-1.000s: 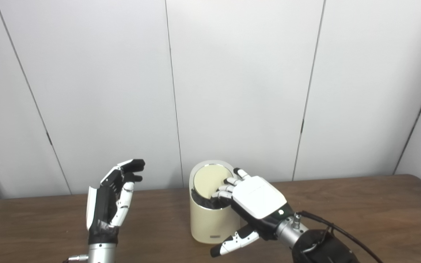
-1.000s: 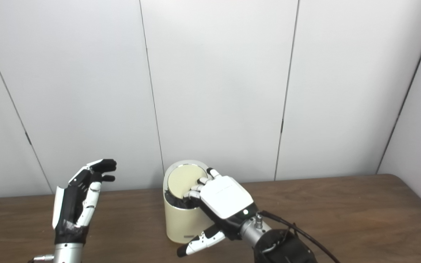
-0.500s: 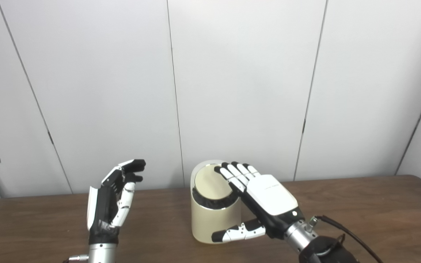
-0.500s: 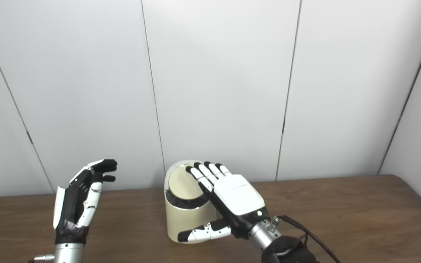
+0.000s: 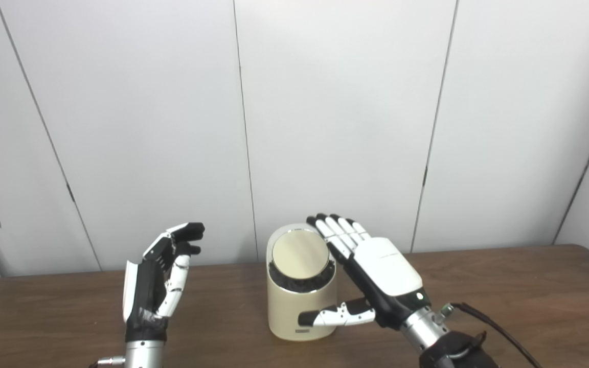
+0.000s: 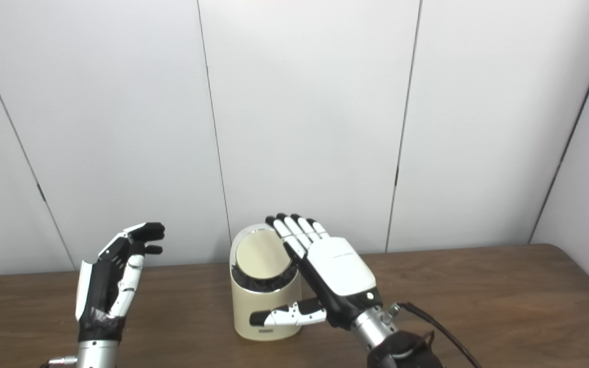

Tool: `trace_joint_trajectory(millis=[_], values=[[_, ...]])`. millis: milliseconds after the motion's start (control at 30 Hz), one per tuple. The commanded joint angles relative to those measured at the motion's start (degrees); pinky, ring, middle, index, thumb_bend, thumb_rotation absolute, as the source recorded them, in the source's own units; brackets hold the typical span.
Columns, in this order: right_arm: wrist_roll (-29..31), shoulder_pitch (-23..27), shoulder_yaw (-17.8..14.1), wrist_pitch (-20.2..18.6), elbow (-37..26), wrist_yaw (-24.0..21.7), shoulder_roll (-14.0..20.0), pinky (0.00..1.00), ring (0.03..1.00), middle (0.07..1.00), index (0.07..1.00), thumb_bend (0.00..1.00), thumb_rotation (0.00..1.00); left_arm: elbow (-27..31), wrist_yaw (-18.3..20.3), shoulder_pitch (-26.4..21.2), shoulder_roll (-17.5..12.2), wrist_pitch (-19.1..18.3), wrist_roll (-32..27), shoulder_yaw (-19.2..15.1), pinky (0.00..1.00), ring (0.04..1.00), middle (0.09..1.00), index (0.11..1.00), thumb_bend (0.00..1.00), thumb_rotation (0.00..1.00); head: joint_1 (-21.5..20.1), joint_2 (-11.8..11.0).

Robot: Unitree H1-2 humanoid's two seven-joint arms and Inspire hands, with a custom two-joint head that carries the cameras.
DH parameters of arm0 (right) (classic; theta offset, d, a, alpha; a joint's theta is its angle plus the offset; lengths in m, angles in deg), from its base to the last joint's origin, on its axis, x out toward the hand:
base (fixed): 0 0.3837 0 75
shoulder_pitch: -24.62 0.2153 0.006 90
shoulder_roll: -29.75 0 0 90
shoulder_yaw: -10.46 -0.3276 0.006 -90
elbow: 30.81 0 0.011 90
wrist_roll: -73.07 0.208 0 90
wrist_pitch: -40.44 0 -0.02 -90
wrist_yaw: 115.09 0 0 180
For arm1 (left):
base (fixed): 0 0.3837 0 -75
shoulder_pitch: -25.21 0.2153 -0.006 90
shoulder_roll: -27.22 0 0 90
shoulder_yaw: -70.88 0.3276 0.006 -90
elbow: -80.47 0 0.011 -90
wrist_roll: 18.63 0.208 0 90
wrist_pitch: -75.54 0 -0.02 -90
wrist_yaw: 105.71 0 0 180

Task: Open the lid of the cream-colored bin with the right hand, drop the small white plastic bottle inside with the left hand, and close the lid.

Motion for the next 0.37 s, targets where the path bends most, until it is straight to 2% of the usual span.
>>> trace_joint_trajectory(millis=[0,33,67,133,167,267,333], values=[[4.07,0.94,-2.26,5.45,1.05,7.93,-1.08,0.86,0.962,0.987,0.97,0.44,0.85,1.75,-0.37,-1.82,0.13,1.16,-0.3,-0.59,0.62,0.718,0.721,0.693,0.31,0.68,-0.07,-0.06],[6.21,0.62,-3.58,7.79,2.68,10.97,-1.81,0.82,0.939,0.969,0.95,0.35,0.8,1.85,-0.23,-1.76,0.23,1.15,-0.5,-0.75,0.62,0.718,0.721,0.694,0.3,0.66,-0.06,-0.07],[8.23,0.33,-4.7,9.35,3.91,12.95,-2.4,0.73,0.882,0.911,0.888,0.27,0.66,1.94,-0.03,-1.68,0.28,1.13,-0.71,-0.86,0.62,0.718,0.722,0.696,0.28,0.63,-0.01,-0.07],[11.72,-0.35,-7.01,11.58,6.13,16.0,-3.3,0.67,0.834,0.86,0.835,0.21,0.53,2.17,0.29,-1.47,0.46,1.07,-0.76,-1.09,0.62,0.719,0.724,0.701,0.26,0.59,0.09,-0.07],[12.98,-0.62,-7.96,12.35,7.19,17.18,-3.61,0.64,0.805,0.83,0.808,0.2,0.44,2.31,0.37,-1.35,0.54,1.04,-0.68,-1.21,0.62,0.719,0.726,0.703,0.25,0.54,0.11,0.03],[15.98,-0.91,-10.17,15.93,10.64,20.84,-3.98,0.55,0.718,0.79,0.766,0.25,0.37,2.68,0.23,-1.06,0.7,1.09,-0.06,-1.5,0.62,0.715,0.724,0.705,0.25,0.43,0.15,0.18],[17.08,-0.95,-11.31,17.93,12.27,22.92,-4.06,0.56,0.725,0.778,0.754,0.27,0.36,2.96,0.01,-0.88,0.53,1.14,0.15,-1.47,0.61,0.704,0.716,0.698,0.27,0.38,0.24,0.21]])
